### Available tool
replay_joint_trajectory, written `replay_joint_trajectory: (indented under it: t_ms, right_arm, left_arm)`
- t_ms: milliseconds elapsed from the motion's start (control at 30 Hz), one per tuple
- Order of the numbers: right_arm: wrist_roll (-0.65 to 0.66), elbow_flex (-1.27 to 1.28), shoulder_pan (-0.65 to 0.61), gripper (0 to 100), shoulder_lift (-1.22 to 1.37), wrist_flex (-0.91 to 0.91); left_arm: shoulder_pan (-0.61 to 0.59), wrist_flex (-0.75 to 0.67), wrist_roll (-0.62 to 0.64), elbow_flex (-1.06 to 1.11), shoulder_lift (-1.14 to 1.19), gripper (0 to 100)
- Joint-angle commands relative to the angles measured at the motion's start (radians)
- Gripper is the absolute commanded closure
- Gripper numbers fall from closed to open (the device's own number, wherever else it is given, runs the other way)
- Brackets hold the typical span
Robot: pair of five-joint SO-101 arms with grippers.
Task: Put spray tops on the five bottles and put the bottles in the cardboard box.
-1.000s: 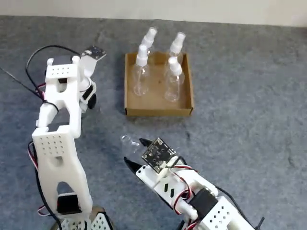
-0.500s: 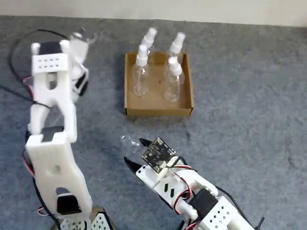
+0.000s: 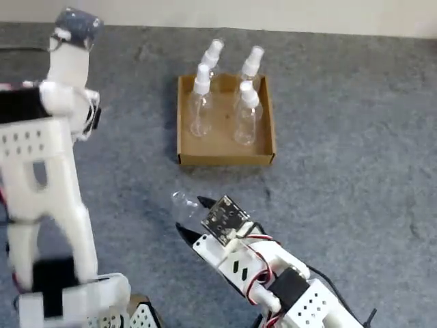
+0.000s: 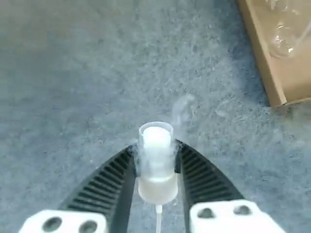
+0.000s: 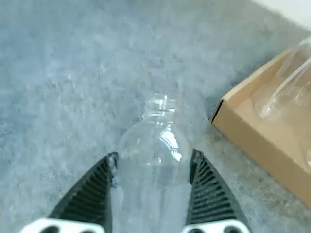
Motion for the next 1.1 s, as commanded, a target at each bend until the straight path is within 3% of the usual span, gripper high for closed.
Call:
replay_joint_trajectory:
  t_ms: [0, 200, 400, 600, 833, 933, 1067]
  right_arm:
    - [-0.002, -0.133, 0.007, 99.5, 0.113, 0.008]
    - [0.0, -0.269, -0.013, 99.5, 0.343, -0.018]
    - [0.003, -0.289, -0.116, 99.5, 0.541, -0.242]
    - [0.163, -0.289, -0.119, 99.5, 0.628, -0.401]
    - [0.155, -0.286, -0.122, 99.5, 0.628, -0.414]
    - [0.084, -0.257, -0.124, 99.5, 0.628, -0.49]
    - [0.092, -0.176, -0.122, 99.5, 0.628, -0.588]
  left_arm:
    - [-0.01, -0.15, 0.012, 0.286, -0.285, 100]
    - [-0.01, -0.232, 0.043, 0.518, -0.561, 100]
    - [-0.012, -0.301, 0.078, 0.607, -0.777, 100]
    - [-0.002, -0.304, 0.226, 0.642, -0.814, 100]
    - [0.087, -0.316, 0.316, 0.648, -0.816, 100]
    - [0.093, -0.316, 0.347, 0.659, -0.816, 100]
    - [0.111, -0.336, 0.353, 0.731, -0.869, 100]
